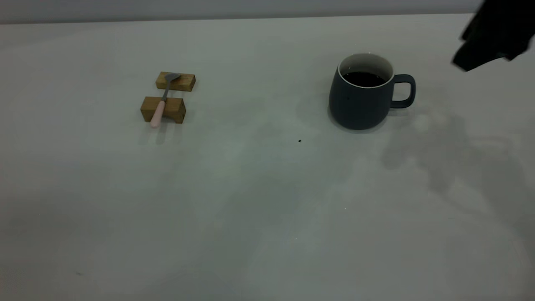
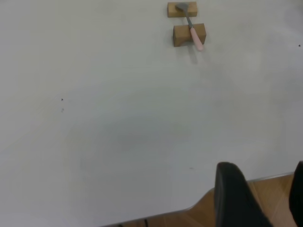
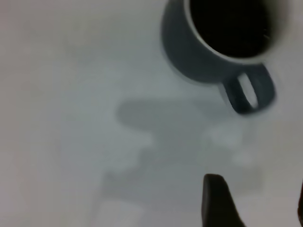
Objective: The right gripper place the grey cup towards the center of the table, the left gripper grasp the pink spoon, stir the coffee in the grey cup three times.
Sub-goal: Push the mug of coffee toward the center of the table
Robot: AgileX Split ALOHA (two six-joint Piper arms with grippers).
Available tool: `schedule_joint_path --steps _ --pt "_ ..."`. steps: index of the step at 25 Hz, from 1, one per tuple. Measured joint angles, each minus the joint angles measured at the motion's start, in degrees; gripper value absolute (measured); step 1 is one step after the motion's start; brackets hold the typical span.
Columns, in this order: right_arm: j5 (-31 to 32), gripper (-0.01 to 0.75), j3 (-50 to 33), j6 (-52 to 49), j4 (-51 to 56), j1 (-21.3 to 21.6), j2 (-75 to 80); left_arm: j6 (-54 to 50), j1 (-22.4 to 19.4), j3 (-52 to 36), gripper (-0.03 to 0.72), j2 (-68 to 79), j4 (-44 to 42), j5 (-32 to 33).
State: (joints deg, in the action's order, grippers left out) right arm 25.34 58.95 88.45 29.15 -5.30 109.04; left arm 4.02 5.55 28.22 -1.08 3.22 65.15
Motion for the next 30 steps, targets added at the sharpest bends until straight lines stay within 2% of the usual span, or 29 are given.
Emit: schedule_joint_path --steps 5,10,16,23,30 --pt "8.67 0.438 13.38 15.97 0.17 0.64 12.85 0.0 0.0 0.0 0.365 0.0 0.0 0.0" --pt "14.81 0.438 22.7 24.56 1.33 1.43 21.69 0.0 0.0 0.0 0.365 0.0 0.0 0.0" --pt "15.73 0.438 29.16 27.83 5.23 1.79 26.98 0.0 0.0 0.0 0.365 0.0 0.0 0.0" --pt "15.4 0.438 29.67 33.04 12.45 1.59 29.19 0.0 0.0 0.0 0.365 0.0 0.0 0.0" --pt "12.88 0.438 29.84 33.35 15.41 -1.18 30.62 0.0 0.0 0.0 0.365 0.0 0.0 0.0"
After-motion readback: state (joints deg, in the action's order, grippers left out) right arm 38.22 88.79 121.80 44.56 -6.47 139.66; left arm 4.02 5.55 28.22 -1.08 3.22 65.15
